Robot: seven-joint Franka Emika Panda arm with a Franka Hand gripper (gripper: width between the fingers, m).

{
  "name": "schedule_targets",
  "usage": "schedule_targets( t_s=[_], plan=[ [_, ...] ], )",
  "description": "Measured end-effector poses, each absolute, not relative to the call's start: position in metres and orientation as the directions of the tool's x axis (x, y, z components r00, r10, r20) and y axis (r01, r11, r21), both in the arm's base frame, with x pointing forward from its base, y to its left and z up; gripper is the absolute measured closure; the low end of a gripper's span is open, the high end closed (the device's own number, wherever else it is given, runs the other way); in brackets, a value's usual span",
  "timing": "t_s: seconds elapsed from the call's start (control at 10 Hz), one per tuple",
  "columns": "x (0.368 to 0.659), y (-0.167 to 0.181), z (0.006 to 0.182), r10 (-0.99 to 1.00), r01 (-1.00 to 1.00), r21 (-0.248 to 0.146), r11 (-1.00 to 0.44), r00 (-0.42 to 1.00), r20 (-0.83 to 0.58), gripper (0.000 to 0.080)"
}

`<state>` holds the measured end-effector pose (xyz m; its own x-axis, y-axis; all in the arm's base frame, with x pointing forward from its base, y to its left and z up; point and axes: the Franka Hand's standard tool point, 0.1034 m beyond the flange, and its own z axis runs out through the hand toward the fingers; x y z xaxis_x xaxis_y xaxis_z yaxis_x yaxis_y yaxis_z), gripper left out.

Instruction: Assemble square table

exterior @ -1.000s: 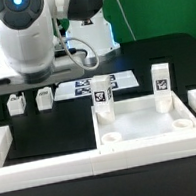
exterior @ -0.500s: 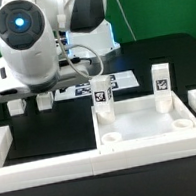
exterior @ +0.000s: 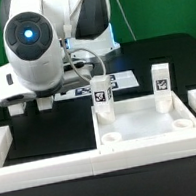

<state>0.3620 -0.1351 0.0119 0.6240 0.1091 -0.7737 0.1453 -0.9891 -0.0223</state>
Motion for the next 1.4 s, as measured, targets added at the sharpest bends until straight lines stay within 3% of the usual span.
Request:
schedule_targets(
  t_s=[0.1,0.2,0.3,0.8,1.3,1.4],
  plan=[
    [0.362,-0.135,0.012,0.110,0.146,-0.023,-0.989,0.624,-0.774,0.0407],
    [0.362,-0.135,0.012,0.111,0.147,-0.023,-0.989,0.623,-0.774,0.0407],
    [0.362,-0.134,0.011,0.111,0.147,-0.023,-0.989,0.623,-0.774,0.0511],
    [0.364,-0.132,0.015,0.120,0.156,-0.028,-0.987,0.618,-0.777,0.0511],
    [0.418,-0.119,0.117,0.177,0.202,-0.050,-0.978,0.678,-0.713,0.0509],
    [0.421,-0.123,0.118,0.189,0.210,-0.055,-0.976,0.695,-0.694,0.0509]
  ],
)
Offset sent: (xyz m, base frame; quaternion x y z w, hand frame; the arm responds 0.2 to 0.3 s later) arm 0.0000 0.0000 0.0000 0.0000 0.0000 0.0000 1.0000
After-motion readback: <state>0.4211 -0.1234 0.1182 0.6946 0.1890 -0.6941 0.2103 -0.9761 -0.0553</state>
